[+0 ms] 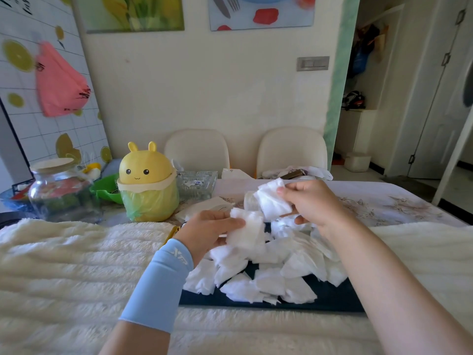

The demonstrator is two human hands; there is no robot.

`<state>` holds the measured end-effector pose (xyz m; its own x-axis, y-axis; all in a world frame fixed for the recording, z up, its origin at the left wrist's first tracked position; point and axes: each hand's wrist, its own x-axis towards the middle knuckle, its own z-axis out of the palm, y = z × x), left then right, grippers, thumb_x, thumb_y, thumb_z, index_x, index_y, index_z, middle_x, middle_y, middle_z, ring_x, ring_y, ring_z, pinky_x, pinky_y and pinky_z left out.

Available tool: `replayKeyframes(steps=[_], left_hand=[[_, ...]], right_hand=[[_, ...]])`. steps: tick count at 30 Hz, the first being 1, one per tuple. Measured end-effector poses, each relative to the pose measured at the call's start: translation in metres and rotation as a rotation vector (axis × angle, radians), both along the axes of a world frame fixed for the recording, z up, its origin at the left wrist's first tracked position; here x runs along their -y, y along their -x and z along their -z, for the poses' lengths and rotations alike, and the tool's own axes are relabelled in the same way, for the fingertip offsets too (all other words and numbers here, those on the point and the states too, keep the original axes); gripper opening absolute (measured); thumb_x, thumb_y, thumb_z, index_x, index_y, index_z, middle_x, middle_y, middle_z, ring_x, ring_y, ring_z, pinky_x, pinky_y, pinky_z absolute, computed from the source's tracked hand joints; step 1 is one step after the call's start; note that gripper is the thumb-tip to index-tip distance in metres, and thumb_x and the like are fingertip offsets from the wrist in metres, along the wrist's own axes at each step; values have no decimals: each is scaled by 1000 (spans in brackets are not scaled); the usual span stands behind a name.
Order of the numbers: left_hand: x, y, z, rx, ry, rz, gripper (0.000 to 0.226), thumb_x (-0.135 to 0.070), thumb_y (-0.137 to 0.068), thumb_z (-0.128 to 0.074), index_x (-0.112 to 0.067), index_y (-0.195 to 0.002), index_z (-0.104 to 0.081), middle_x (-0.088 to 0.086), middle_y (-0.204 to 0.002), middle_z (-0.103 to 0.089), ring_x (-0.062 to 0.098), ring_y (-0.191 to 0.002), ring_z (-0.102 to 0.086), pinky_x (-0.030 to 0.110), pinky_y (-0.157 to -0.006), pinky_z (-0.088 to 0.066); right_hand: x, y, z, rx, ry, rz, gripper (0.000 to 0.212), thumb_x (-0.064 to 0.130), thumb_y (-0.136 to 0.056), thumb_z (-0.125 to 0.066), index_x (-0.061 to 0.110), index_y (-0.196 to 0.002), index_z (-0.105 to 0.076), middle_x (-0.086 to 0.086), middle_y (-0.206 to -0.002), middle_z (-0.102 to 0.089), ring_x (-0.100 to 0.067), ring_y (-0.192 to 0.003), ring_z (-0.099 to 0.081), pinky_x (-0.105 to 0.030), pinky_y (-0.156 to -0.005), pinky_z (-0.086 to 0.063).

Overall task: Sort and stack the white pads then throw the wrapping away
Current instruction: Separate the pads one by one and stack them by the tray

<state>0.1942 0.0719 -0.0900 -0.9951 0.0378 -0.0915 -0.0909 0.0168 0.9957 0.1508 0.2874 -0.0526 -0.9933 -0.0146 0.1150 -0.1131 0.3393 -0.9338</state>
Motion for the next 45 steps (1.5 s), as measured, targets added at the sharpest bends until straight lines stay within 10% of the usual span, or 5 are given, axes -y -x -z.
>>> replayKeyframes(steps=[9, 19, 29, 36, 45], left_hand=[[-2, 6, -1, -62, -124, -315, 13, -16, -87, -73, -4, -88, -71, 18, -88, -68, 23, -74, -61, 31, -74, -58], [-16, -1, -6, 3, -284, -198, 20, -19, -98, -58, -5, -109, -68, 20, -101, -74, 28, -83, -73, 31, -65, -60], [-16, -3, -9, -42, -280, -144, 43, -40, -91, -65, 0, -108, -70, 20, -103, -74, 30, -92, -73, 38, -77, -61], [-14, -3, -7, -55, -280, -151, 20, -12, -87, -71, 4, -100, -71, 21, -98, -75, 22, -79, -73, 26, -67, -61], [-17, -2, -8, 69, -471, -202, 22, -10, -89, -69, -1, -109, -65, 19, -101, -75, 27, -83, -74, 31, -66, -62]], right_hand=[[8, -15, -19, 19, 314, -166, 14, 21, -94, -69, 7, -96, -71, -6, -72, -54, -15, -49, -54, -22, -38, -25], [28, -21, -3, -108, -2, -157, 10, 26, -89, -76, 17, -84, -77, -10, -66, -71, -15, -49, -58, -14, -43, -35], [27, -14, 1, -228, -238, -40, 19, 40, -83, -77, 25, -73, -73, 6, -52, -66, -13, -51, -64, -35, -67, -54], [26, -17, -2, -53, 117, -22, 16, 38, -87, -75, 23, -86, -79, -5, -81, -76, -17, -55, -63, -20, -52, -37], [31, -8, 10, -236, 224, 203, 32, 33, -89, -72, 5, -74, -72, -22, -65, -63, -18, -50, -55, -30, -59, -40]])
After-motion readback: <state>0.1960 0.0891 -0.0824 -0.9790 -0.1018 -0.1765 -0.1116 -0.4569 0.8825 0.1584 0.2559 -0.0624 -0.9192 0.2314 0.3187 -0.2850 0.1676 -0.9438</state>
